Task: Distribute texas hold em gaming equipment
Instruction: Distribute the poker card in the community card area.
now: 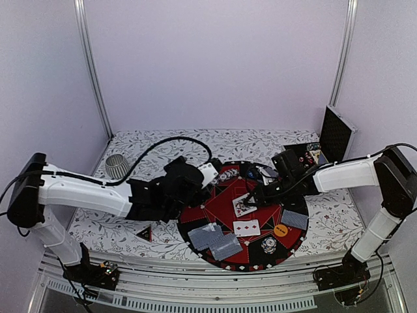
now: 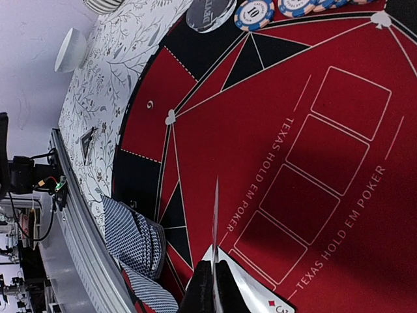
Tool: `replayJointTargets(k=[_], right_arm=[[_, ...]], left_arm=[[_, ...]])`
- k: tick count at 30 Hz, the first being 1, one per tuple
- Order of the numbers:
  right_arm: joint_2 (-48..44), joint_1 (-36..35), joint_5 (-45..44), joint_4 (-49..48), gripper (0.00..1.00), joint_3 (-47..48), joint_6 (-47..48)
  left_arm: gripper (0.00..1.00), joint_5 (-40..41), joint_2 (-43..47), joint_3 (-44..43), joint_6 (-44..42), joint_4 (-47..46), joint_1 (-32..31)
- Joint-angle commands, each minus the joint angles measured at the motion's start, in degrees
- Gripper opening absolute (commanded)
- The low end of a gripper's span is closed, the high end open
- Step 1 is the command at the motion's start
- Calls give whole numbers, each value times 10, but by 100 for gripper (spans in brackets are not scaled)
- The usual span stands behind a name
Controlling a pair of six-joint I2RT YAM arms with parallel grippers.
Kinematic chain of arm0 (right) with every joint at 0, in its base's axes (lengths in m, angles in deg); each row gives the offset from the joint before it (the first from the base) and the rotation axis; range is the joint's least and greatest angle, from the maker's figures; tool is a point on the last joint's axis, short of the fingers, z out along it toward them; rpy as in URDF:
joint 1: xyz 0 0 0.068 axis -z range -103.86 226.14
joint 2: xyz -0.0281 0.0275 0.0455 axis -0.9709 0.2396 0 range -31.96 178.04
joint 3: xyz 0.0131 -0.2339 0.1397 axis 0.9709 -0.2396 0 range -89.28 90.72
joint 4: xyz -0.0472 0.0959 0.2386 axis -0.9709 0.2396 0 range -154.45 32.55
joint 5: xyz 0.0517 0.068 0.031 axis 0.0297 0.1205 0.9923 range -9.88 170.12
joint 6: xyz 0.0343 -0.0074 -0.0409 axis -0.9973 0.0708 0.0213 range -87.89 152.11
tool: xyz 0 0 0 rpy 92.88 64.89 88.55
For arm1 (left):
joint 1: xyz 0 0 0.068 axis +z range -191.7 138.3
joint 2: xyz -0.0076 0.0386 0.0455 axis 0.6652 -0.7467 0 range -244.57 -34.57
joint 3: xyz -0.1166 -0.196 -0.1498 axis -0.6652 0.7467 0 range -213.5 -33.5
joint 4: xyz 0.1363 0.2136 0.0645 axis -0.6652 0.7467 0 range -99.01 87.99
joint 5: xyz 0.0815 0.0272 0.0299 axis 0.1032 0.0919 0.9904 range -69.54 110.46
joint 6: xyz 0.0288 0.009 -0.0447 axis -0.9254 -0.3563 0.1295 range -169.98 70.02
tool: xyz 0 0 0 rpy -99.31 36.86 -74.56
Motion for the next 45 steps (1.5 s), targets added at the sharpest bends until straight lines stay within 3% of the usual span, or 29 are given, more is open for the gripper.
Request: replayJointTargets(k=[1, 6, 12, 25, 31, 40, 43, 45], right_arm=[[34, 1, 27, -66, 2, 15, -6], [58, 1, 37, -103, 2, 8, -32], [94, 1, 47, -120, 2, -4, -64], [87, 1, -44, -16, 3, -4, -51], [96, 1, -70, 37, 32, 26, -25], [32, -2, -200, 178, 59, 74, 9], [-3, -39, -272, 223, 67, 94, 24], [-33, -84, -265, 217, 72, 87, 57]], left_arm=[[98, -179, 71, 35, 297, 283, 47], [98, -261, 85, 46, 339, 278, 60], [98, -282, 85, 47, 356, 278, 65], [98, -336, 119, 53, 382, 301, 69], [98, -337, 131, 59, 388, 310, 68], [98, -331, 145, 62, 385, 322, 68], [98, -341, 155, 65, 394, 324, 67], [97, -362, 174, 77, 399, 319, 65]])
